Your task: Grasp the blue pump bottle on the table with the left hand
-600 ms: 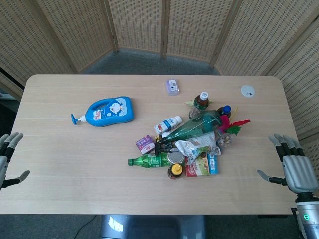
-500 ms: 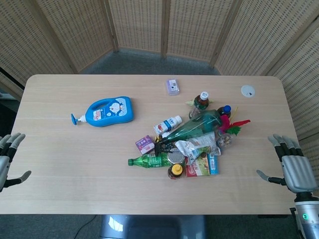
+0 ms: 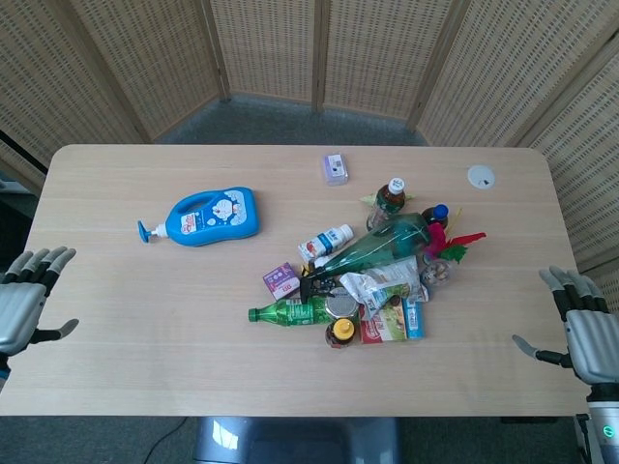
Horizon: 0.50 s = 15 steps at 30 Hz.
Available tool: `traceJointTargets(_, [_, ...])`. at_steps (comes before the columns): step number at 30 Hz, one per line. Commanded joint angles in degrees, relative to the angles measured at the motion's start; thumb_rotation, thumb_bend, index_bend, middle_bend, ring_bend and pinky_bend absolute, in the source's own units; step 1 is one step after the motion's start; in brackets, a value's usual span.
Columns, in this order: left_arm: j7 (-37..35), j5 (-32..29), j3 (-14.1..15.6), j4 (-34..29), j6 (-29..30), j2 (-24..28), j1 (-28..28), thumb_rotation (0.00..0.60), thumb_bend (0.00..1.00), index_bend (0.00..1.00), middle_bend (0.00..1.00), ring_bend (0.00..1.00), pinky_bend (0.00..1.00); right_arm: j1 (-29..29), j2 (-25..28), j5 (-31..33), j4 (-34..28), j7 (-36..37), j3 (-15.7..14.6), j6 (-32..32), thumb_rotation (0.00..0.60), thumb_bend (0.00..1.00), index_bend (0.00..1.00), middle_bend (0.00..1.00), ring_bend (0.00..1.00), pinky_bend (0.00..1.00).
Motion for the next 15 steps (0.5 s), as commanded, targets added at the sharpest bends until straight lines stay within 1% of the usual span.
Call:
traceJointTargets(1, [1.8,-6.4,-2.7,2.1,-8.4,-1.8,-6.2,0.600,0.25,0.00,0.00,0.00,0.00,-0.6,0.5,0.2,-0.2,0.3,0.0,0.8,0.441,0.19,0.00,0.00,0.00,0.00])
traceJointTargets(5, [4.0,-13.8,-4.9,6.5,-16.1,-5.8,-12.4,0.600,0.25,0.00,0.00,0.00,0.00,-1.9,1.3,1.0,-0.5,0.5,-0.1,2.0,0.443,0.19,0.00,0.00,0.00,0.00])
traceJointTargets(9, [6.1,-21.5,-6.5,13.1,-23.7,-11.5,-19.1,0.600,0.25,0.00,0.00,0.00,0.00,-3.2,2.2,2.0,-1.2,0.1,-0.2,3.4,0.446,0.19,0.00,0.00,0.00,0.00])
traceJointTargets(15, [7.6,-30.0,-7.6,23.3,-30.7,-20.6,-27.3,0.600,0.25,0.00,0.00,0.00,0.00,-4.7,3.0,3.6,-2.1,-1.0,-0.1,4.7,0.440,0.19,0.00,0.00,0.00,0.00])
